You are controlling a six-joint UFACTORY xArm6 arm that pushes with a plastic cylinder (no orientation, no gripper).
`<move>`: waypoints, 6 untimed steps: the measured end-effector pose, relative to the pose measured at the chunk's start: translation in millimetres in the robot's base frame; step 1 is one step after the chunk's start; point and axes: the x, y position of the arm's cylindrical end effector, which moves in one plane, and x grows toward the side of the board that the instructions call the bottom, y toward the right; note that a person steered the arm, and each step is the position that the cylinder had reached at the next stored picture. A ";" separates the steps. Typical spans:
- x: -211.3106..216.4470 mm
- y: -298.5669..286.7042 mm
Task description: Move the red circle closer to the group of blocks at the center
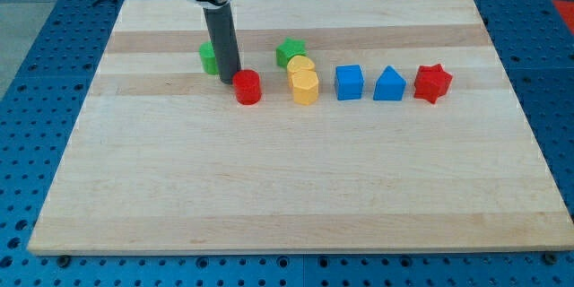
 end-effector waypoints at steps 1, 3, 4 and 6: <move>2.2 0.6; 29.0 -48.8; 35.5 -17.6; 19.6 65.6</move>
